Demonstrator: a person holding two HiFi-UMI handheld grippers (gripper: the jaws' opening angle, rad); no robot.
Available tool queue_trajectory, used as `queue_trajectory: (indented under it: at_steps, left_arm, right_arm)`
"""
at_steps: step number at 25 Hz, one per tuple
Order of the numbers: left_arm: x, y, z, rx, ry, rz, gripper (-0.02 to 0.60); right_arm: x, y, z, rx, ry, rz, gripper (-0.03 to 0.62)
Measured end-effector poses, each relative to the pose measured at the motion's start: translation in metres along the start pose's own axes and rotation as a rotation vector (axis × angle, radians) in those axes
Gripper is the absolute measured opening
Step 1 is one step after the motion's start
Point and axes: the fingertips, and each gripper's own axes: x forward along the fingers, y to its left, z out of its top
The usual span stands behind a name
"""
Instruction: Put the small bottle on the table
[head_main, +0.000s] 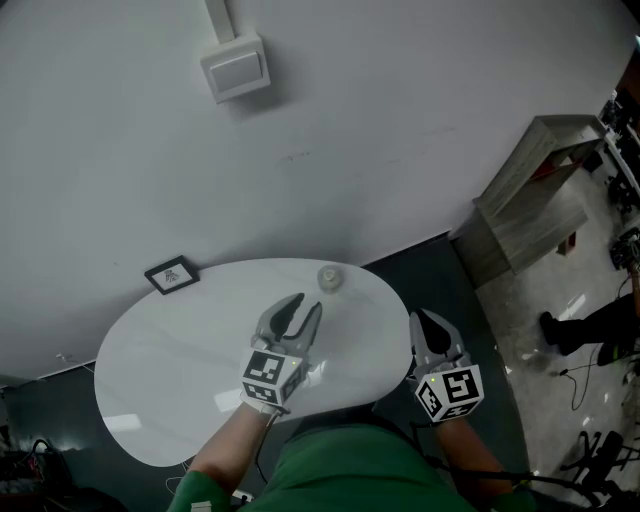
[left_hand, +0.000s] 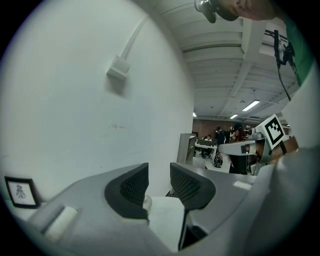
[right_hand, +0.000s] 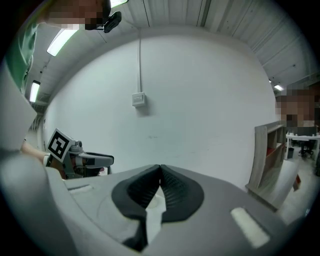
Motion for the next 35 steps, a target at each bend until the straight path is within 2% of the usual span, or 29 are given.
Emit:
queue_trajectory:
  at_steps: [8, 11, 14, 18, 24, 35]
  left_arm:
    - [-0.025, -0.002, 0.029, 0.018, -0.057, 0.05, 0.133]
    - [-0.034, -0.004, 0.04, 0.033, -0.09, 0.079, 0.104]
    - [-0.045, -0.004, 0.047, 0.022, -0.125, 0.11, 0.043]
    - [-0.052, -0.006, 0.053, 0.032, -0.145, 0.123, 0.025]
    - [-0.057, -0.018, 0.059, 0.099, -0.159, 0.118, 0.015]
    - [-0.059, -0.003, 0.041, 0.078, -0.109, 0.137, 0.011]
  right_arm:
    - [-0.001, 0.011, 0.024, -0.024, -0.058, 0.036, 0.002]
    - [-0.004, 0.012, 0.032, -0.037, -0.08, 0.04, 0.002]
    - [-0.007, 0.013, 0.038, -0.049, -0.095, 0.037, 0.002]
    - [-0.011, 0.014, 0.048, -0.061, -0.115, 0.037, 0.002]
    - [-0.015, 0.018, 0.054, -0.07, -0.131, 0.044, 0.002]
    - [-0.003, 0.028, 0.042, -0.066, -0.103, 0.062, 0.002]
